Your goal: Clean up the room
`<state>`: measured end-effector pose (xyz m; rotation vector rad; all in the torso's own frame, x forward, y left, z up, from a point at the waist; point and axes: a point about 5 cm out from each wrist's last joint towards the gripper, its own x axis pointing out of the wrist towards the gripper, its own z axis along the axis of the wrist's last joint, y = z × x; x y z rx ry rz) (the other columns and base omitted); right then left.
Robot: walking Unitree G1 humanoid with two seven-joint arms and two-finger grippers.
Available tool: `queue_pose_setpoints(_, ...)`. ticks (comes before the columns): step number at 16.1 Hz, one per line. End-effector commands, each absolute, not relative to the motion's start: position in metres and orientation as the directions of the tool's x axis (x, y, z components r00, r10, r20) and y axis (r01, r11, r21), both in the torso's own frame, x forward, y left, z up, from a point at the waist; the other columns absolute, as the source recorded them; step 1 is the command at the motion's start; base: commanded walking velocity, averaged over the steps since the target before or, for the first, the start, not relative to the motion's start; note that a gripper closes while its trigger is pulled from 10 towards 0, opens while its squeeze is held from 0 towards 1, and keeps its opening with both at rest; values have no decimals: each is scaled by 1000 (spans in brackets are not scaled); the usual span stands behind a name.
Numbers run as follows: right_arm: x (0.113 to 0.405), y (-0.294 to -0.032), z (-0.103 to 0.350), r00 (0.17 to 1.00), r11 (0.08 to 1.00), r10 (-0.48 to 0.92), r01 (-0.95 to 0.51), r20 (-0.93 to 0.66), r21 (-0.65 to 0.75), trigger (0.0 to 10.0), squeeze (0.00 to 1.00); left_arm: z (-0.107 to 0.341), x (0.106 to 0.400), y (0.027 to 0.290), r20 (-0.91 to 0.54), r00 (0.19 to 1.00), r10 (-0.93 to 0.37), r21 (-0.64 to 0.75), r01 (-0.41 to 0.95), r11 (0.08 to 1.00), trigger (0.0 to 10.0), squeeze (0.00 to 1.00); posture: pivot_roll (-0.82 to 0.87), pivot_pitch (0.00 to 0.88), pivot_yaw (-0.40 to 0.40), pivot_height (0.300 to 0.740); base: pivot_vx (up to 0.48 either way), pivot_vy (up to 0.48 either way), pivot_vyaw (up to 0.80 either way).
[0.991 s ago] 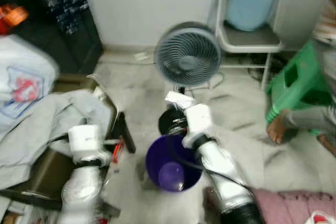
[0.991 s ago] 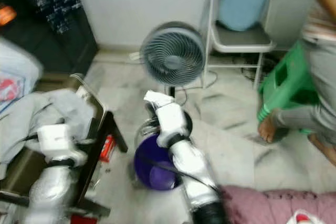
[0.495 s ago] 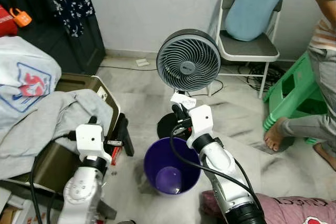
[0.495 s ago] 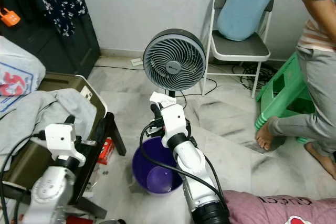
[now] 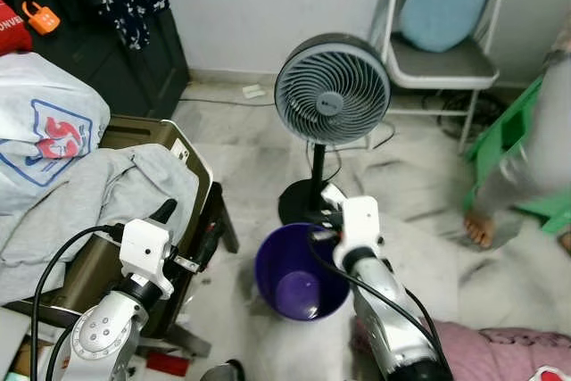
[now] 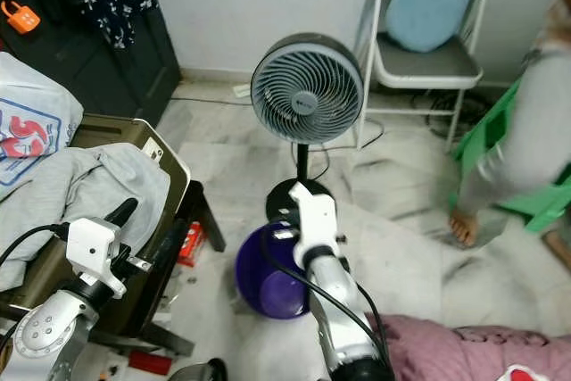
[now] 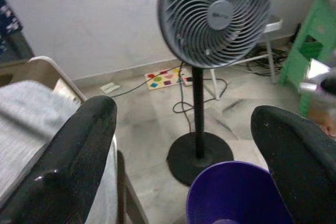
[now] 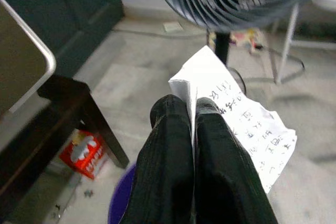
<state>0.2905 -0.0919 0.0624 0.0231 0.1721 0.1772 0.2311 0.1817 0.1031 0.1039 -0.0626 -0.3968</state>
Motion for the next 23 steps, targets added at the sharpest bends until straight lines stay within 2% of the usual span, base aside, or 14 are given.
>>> queue_pose_setpoints(1,290,-101,57,974,996,85,-78,-212,40,10000,0,107,226,174,17,871,-491,119,485,866,10000,0,90,232,107,740,0,0,0)
queue_pose_setpoints(4,292,-111,51,970,1000,15,-11,-241,19,10000,0,108,224,168,-11,819,-574,127,571,811,10000,0,106,258,133,740,0,0,0)
queue_pose_setpoints(7,300,-113,45,964,1000,4,-4,-265,-2,10000,0,112,221,178,-15,846,-533,138,530,837,10000,0,139,272,112,740,0,0,0)
queue_pose_setpoints(9,309,-107,50,967,999,39,-41,-251,-3,10000,0,112,213,183,-28,859,-512,139,510,849,10000,0,172,277,97,740,0,0,0)
queue_pose_setpoints(12,328,-83,61,965,990,139,-141,-222,4,10000,0,113,200,193,-54,877,-477,149,479,865,10000,0,233,276,106,740,0,0,0)
queue_pose_setpoints(16,337,-56,68,954,979,198,-204,-225,-4,10000,0,120,190,201,-71,889,-452,169,458,873,10000,0,295,290,112,740,0,0,0)
queue_pose_setpoints(23,337,-52,61,946,985,168,-173,-279,7,10000,0,124,170,210,-124,893,-432,176,449,876,10000,0,334,335,121,740,0,0,0)
